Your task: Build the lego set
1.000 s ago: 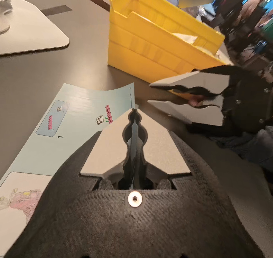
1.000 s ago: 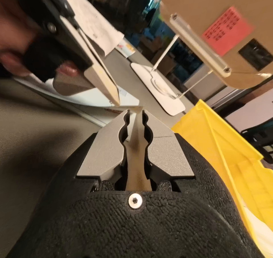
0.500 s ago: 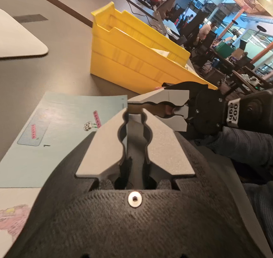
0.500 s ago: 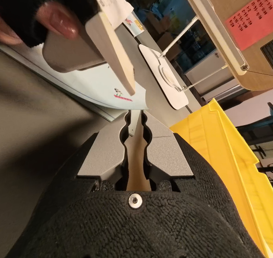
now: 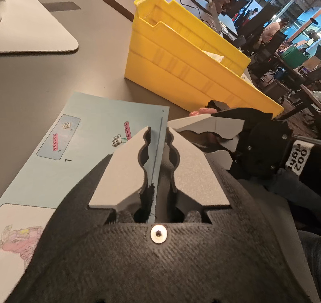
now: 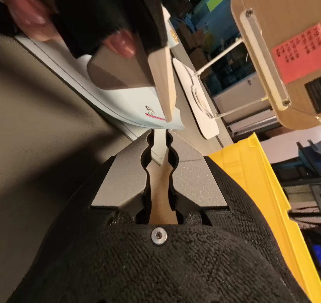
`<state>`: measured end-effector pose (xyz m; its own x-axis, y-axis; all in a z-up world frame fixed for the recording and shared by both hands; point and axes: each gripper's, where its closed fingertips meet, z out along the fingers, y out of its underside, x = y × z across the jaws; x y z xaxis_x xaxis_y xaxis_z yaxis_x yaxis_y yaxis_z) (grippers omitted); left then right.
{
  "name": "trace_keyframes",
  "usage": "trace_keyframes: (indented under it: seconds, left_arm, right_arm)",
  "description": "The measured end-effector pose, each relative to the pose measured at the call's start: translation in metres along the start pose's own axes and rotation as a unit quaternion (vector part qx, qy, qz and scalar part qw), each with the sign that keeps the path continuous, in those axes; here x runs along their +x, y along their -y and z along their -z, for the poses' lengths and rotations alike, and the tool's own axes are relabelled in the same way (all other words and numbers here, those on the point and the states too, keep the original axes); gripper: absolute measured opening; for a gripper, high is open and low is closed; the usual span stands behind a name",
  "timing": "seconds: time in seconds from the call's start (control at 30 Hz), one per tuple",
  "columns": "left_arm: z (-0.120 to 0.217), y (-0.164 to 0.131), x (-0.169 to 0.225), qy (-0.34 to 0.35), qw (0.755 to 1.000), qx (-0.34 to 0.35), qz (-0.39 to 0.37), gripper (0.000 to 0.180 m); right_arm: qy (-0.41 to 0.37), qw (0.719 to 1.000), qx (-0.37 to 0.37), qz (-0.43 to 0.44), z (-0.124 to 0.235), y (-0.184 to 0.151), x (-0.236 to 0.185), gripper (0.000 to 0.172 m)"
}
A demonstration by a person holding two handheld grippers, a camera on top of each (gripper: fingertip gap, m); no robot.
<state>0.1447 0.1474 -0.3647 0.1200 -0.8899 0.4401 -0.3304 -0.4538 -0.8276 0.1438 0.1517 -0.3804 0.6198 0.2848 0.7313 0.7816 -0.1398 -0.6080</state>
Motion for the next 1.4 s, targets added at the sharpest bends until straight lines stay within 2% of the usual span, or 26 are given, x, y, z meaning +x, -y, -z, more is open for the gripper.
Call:
trace_keyframes:
  seconds: [0.33,0.57,0.87,1.07,1.23,1.4]
  left_arm:
    - [0.002,0.003,0.001,-0.01,1.0,0.01,0.008,0.027]
    - [0.001,0.001,0.006,-0.025,1.0,0.003,0.0,0.033]
    - [0.0,0.0,0.007,-0.015,1.0,-0.001,-0.015,0.03]
    - [-0.001,-0.001,0.006,-0.007,1.0,-0.005,-0.025,0.034]
    - [-0.003,-0.004,0.003,0.018,0.999,-0.014,-0.042,0.031]
    - [-0.005,-0.006,0.0,0.032,0.998,-0.024,-0.044,0.016]
  right_arm:
    - [-0.014,0.999,0.043,0.001,0.005,0.013,0.003,0.011]
    - [-0.041,0.998,0.037,-0.032,0.006,0.008,0.017,0.012]
    - [-0.043,0.998,0.034,-0.036,0.005,0.006,0.019,0.019]
    - [-0.033,0.998,0.029,-0.036,0.003,0.006,0.016,0.031]
    - [-0.027,0.998,0.04,-0.027,0.004,0.01,0.013,0.033]
    - [-0.023,0.999,0.04,-0.019,0.004,0.01,0.01,0.033]
